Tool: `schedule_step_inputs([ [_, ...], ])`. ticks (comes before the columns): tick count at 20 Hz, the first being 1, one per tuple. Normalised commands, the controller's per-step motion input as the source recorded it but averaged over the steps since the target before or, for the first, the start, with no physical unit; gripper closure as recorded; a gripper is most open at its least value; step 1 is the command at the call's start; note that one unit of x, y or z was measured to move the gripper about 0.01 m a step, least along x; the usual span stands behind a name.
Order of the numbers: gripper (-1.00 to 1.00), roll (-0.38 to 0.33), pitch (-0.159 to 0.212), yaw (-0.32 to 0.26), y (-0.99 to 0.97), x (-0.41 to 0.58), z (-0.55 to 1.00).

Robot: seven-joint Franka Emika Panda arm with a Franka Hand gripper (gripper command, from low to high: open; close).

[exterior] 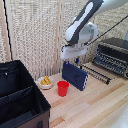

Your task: Please shift your gripper toward the book. Carefully hold the book with your gripper. Gently transport the book using your gripper to the caddy's front section. Safely let the book go into the caddy's front area.

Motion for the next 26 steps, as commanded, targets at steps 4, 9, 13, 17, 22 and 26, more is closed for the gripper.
schedule_step_inputs([
  [4, -1.0, 0.001, 0.044, 0.0, -0.2, 0.2, -0.26],
  [9, 1.0, 0.0, 0.044, 0.0, -0.18, 0.202, -0.17],
  [13, 1.0, 0.0, 0.053, 0.001, -0.09, 0.169, -0.12],
  [17, 1.0, -0.001, 0.041, 0.0, -0.01, 0.095, -0.1],
  [22, 1.0, -0.013, 0.0, -0.046, 0.13, 0.009, -0.1],
  [26, 1.0, -0.053, 0.0, -0.165, 0.41, -0.07, -0.07],
])
